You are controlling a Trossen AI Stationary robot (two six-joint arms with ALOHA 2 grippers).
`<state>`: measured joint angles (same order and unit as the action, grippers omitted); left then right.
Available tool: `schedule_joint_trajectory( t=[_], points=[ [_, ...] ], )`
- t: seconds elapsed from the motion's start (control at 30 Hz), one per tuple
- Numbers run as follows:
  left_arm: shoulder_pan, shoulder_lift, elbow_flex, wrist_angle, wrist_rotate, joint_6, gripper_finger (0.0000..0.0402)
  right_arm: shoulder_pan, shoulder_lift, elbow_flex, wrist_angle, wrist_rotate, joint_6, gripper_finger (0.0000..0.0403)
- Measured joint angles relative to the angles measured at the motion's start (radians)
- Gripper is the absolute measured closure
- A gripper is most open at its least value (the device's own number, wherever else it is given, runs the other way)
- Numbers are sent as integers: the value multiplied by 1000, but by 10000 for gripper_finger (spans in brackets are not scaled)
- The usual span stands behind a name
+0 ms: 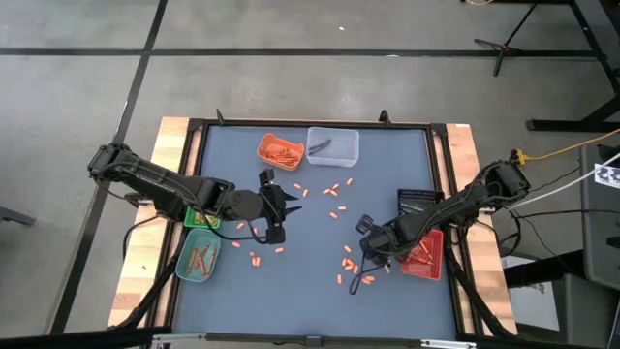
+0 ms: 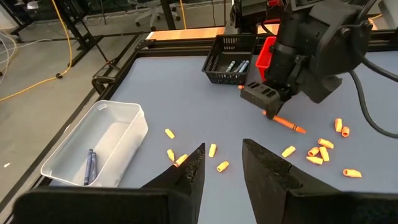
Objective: Sort crayons
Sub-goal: Put the orange crayon into the blue bin
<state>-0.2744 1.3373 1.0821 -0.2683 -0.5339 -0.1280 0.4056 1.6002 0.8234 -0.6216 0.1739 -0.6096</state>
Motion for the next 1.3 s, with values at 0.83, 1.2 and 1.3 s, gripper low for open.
schedule_joint_trajectory(
  t=[0.83, 1.2, 1.3],
  points=[
    [-4, 0, 0, -7, 42, -216, 310, -208, 0, 0, 927, 305, 56, 377],
    [-3, 0, 0, -22, 80, -99, 310, -250, -1, 0, 1062, 148, 428, 377],
    [-3, 0, 0, -25, 71, -98, 310, -250, -1, 0, 1100, 146, 482, 377]
  ],
)
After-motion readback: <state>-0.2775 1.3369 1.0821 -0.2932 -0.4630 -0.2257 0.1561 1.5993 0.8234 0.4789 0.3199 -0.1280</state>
